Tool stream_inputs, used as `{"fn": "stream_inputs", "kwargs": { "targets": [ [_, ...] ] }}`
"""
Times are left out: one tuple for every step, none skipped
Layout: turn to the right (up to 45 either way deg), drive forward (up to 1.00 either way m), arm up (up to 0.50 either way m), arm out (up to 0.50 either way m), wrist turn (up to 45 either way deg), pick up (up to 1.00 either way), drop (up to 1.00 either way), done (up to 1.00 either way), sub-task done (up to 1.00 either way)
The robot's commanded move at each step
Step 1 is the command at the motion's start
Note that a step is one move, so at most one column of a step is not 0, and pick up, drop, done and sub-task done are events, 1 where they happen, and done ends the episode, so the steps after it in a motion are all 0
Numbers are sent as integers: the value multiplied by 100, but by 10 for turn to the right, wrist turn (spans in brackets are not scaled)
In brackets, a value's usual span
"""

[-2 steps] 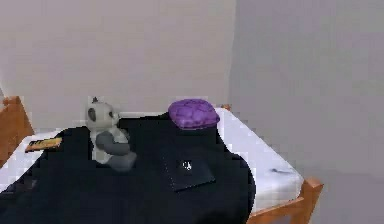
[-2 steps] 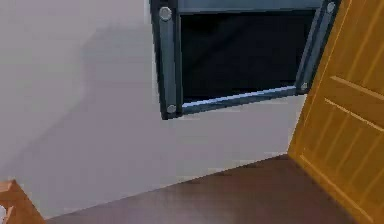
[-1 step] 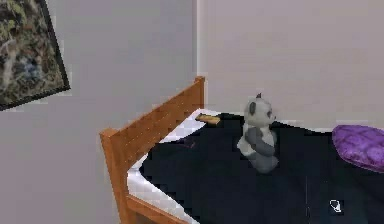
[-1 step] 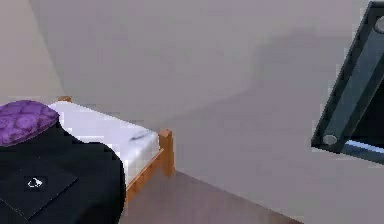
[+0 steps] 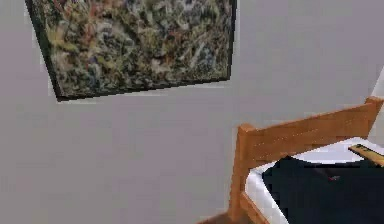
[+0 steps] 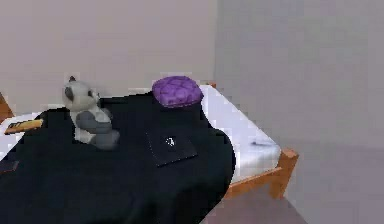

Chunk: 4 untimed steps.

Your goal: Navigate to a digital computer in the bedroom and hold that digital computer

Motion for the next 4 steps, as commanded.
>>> {"fn": "stream_inputs", "kwargs": {
  "targets": [
    [450, 0, 0, 0, 0, 0, 0, 0, 0],
    [390, 0, 0, 0, 0, 0, 0, 0, 0],
    [0, 30, 0, 0, 0, 0, 0, 0, 0],
    [-450, 0, 0, 0, 0, 0, 0, 0, 0]
  ]
}}
